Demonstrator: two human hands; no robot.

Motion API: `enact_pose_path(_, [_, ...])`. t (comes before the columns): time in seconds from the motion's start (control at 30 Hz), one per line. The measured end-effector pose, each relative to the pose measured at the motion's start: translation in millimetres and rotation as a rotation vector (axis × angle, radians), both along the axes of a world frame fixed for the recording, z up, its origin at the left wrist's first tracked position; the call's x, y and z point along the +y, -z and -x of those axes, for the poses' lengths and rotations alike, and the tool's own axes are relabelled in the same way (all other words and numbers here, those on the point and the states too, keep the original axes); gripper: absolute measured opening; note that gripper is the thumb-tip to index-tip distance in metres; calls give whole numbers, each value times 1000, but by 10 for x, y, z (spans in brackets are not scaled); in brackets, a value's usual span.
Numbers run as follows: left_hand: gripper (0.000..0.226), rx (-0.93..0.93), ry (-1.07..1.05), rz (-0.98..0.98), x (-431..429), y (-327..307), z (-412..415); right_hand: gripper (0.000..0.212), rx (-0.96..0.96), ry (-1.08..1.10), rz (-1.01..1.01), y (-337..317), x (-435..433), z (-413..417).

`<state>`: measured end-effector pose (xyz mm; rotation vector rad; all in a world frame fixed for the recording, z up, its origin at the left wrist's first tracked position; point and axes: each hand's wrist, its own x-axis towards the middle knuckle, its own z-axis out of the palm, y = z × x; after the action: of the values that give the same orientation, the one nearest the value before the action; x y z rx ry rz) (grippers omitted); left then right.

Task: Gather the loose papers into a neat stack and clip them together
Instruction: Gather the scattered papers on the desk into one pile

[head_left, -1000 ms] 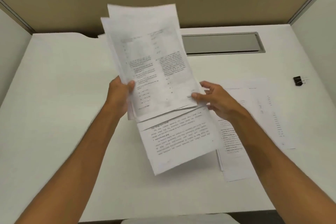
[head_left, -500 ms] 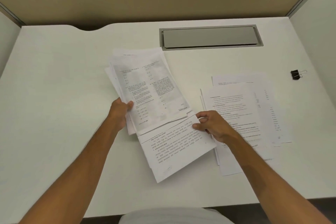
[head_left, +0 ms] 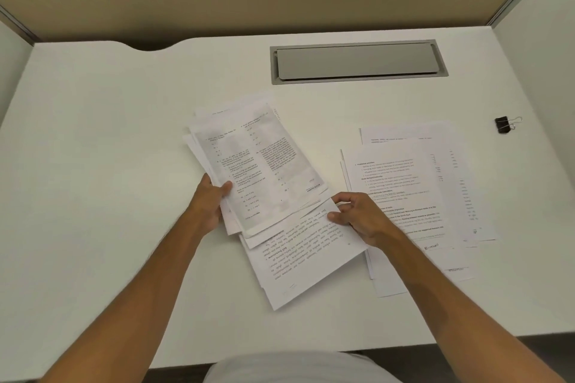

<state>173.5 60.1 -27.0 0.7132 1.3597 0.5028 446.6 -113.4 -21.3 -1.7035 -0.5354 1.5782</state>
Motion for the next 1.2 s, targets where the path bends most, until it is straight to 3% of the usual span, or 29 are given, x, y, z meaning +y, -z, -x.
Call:
enact_pose_path(0.17, [24, 558, 136, -234, -37, 29, 19, 18, -54, 15, 12, 49, -20, 51])
enact_pose_path(0.37, [26, 818, 107, -403, -80, -23, 127, 18, -417, 21, 19, 51, 72, 77])
enact_pose_path(0.47, [29, 859, 70, -467, -121, -32, 146, 24, -605, -32, 8, 43, 143, 136])
enact_pose_path(0.6, [28, 880, 54, -508, -170, -31, 143, 33, -684, -38, -27, 6, 284, 235])
enact_pose_path(1.2, [23, 864, 1, -588, -191, -129, 127, 37, -690, -64, 19, -76, 642, 408])
